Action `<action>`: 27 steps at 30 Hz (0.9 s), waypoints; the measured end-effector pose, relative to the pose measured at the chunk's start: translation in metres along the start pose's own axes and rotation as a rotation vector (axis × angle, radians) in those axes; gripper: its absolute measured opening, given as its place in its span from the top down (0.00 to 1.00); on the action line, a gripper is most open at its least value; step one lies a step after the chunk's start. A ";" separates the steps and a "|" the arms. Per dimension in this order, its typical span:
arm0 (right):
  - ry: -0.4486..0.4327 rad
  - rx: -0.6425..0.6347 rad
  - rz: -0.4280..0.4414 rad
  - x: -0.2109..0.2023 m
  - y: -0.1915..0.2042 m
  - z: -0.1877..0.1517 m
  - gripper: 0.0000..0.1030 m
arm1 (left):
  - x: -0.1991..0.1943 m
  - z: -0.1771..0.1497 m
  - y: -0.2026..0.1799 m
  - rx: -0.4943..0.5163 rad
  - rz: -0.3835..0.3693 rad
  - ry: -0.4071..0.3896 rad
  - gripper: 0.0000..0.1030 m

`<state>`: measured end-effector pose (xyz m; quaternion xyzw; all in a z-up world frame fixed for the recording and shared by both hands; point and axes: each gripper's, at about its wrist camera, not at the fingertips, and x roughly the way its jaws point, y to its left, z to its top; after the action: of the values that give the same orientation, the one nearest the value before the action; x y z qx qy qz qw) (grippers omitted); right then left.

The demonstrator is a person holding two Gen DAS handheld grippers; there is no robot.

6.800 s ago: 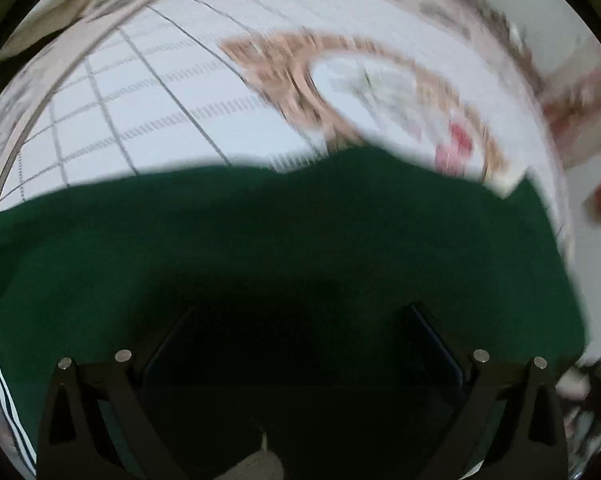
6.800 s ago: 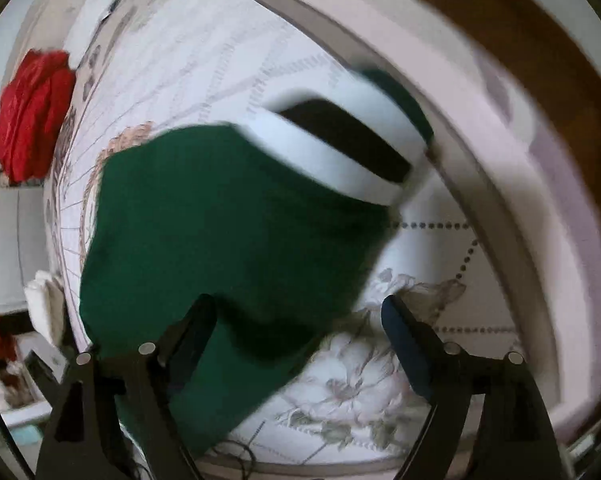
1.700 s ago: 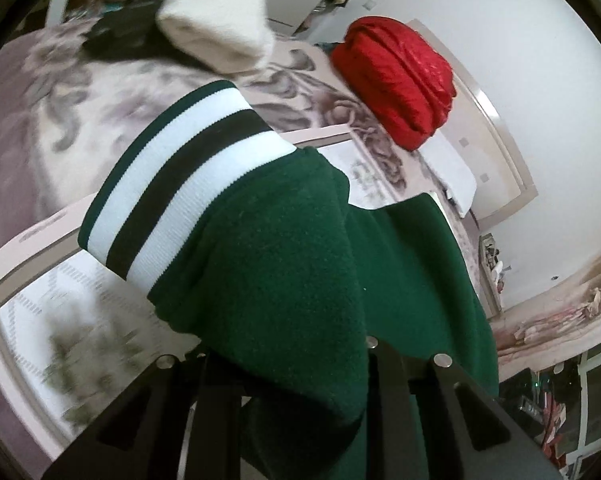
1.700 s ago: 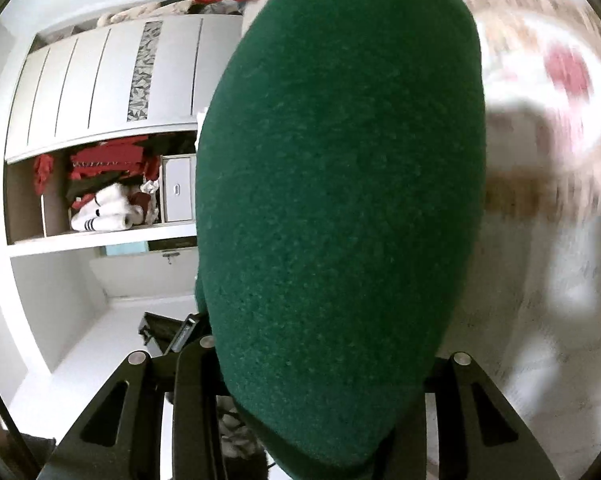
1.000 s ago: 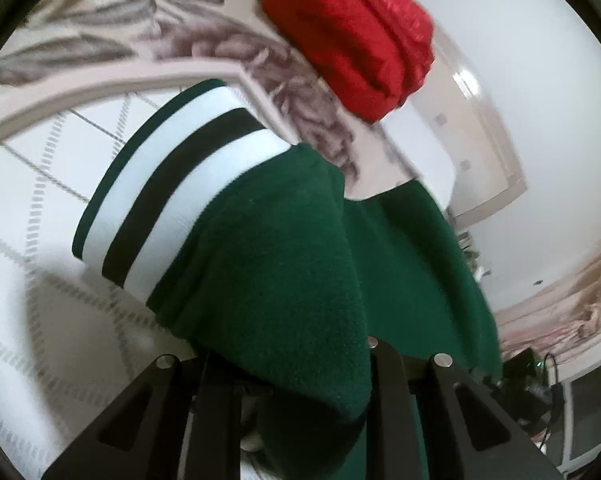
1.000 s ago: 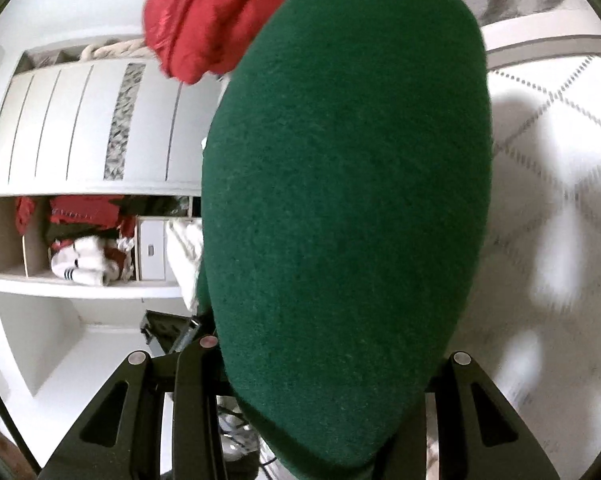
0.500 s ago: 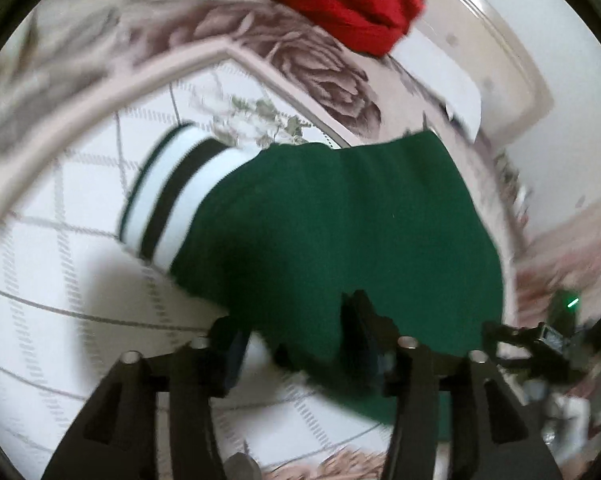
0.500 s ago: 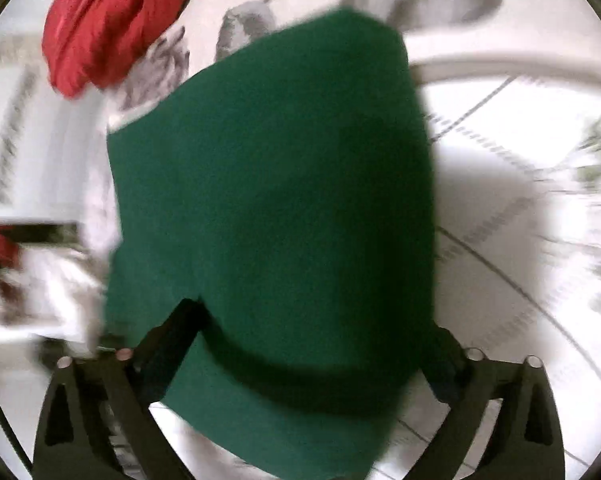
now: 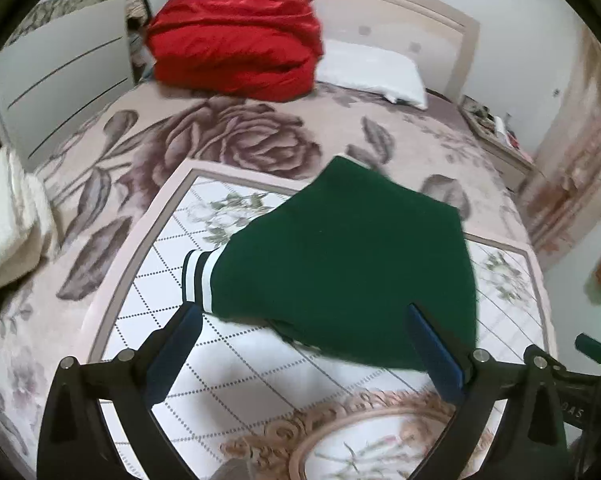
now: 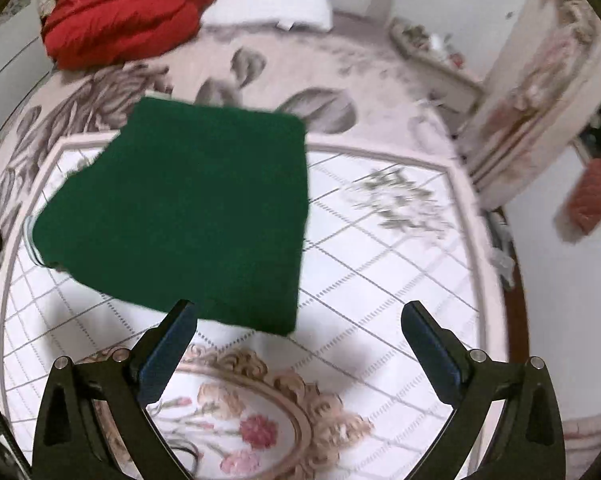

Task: Fold large clothes

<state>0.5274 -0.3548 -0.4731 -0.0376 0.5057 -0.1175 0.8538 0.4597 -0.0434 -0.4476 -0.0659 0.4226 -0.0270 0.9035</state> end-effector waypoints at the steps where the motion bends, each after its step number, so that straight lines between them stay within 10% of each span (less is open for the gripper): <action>1: -0.005 0.008 -0.010 -0.018 0.001 -0.004 0.00 | -0.009 0.001 -0.006 0.023 0.006 0.001 0.00; 27: -0.148 0.123 -0.014 -0.469 -0.086 -0.102 0.00 | -0.394 -0.016 -0.092 0.187 0.039 -0.020 0.00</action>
<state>0.2082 -0.3213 -0.1064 0.0028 0.4329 -0.1512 0.8887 0.1955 -0.0952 -0.1450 0.0268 0.4103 -0.0483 0.9103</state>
